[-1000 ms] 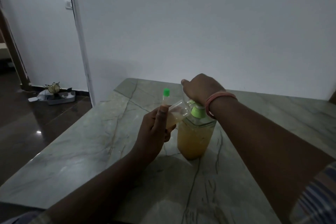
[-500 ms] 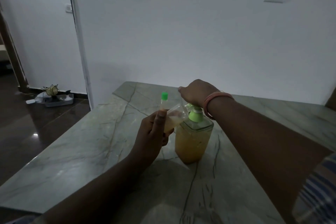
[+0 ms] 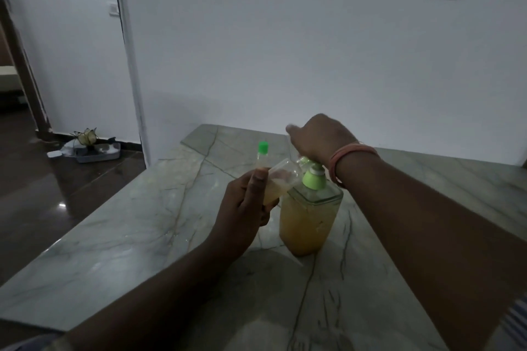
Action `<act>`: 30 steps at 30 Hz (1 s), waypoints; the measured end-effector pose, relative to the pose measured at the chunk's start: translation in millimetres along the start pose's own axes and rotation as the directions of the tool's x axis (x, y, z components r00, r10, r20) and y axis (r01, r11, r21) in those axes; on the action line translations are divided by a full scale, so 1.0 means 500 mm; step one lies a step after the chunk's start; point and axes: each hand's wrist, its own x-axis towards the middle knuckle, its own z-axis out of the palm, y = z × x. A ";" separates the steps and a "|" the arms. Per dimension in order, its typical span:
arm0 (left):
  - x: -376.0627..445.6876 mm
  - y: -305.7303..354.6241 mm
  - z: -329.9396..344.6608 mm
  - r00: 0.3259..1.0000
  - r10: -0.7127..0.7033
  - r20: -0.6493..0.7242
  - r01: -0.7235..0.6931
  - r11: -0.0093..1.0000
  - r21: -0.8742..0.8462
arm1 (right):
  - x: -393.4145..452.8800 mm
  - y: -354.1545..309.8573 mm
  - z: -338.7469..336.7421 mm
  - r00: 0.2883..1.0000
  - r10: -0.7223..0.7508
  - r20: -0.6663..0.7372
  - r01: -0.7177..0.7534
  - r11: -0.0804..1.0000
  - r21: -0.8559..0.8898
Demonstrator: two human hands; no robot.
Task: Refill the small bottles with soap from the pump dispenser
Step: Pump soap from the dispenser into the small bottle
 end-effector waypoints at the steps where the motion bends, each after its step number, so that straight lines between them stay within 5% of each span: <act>1: 0.001 -0.002 0.000 1.000 0.003 0.002 -0.003 1.000 -0.001 | 0.001 0.002 0.001 1.000 0.010 -0.002 -0.009 1.000 0.020; 8: 0.003 -0.006 -0.001 1.000 -0.003 0.002 0.003 1.000 -0.008 | 0.000 0.001 -0.002 0.996 0.030 0.079 -0.025 0.997 -0.068; 24: 0.001 -0.009 -0.001 1.000 -0.014 -0.015 0.014 1.000 0.008 | -0.001 0.003 0.001 0.999 0.036 0.039 -0.038 0.999 0.038; 30: 0.001 -0.006 -0.001 1.000 -0.014 -0.015 0.014 1.000 0.012 | -0.004 -0.002 -0.007 0.995 0.035 0.093 -0.029 0.997 -0.071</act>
